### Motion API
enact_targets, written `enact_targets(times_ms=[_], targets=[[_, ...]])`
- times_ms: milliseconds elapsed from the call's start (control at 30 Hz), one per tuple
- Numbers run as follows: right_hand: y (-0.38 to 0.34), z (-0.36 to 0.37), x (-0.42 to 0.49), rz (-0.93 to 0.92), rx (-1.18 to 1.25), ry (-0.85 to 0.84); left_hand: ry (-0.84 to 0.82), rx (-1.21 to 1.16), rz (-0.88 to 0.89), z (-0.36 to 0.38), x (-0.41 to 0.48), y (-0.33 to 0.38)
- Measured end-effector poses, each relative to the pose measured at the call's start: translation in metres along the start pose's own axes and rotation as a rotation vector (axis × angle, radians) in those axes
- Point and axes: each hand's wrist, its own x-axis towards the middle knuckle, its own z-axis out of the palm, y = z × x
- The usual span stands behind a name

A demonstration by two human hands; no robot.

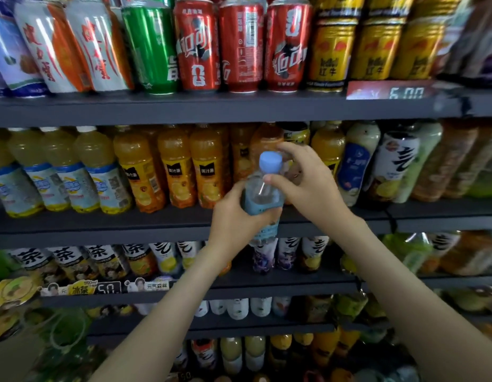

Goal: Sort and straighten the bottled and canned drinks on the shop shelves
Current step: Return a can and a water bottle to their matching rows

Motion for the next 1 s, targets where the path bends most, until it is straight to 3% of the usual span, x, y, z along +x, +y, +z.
enact_targets(times_ms=[133,200,300,467,700,833,1000], targets=[[0.014,-0.036,-0.032,0.356,0.198,-0.157,0.025,0.083,0.065,0.036,-0.012,0.029],[0.023,-0.058,-0.050,0.412,0.247,-0.177,0.039,0.213,0.152,0.061,-0.017,0.049],[0.042,-0.104,-0.075,0.435,0.259,-0.034,0.004,0.238,0.192,0.111,-0.027,0.085],[0.086,-0.203,-0.108,0.456,0.400,0.216,-0.195,0.160,0.277,0.200,-0.039,0.144],[0.134,-0.331,-0.133,0.418,0.392,0.406,-0.238,0.006,0.329,0.316,-0.050,0.228],[0.164,-0.387,-0.139,0.373,0.372,0.432,-0.236,0.002,0.397,0.374,-0.034,0.267],[0.218,-0.461,-0.132,0.336,0.308,0.536,-0.376,0.039,0.444,0.440,0.000,0.303]])
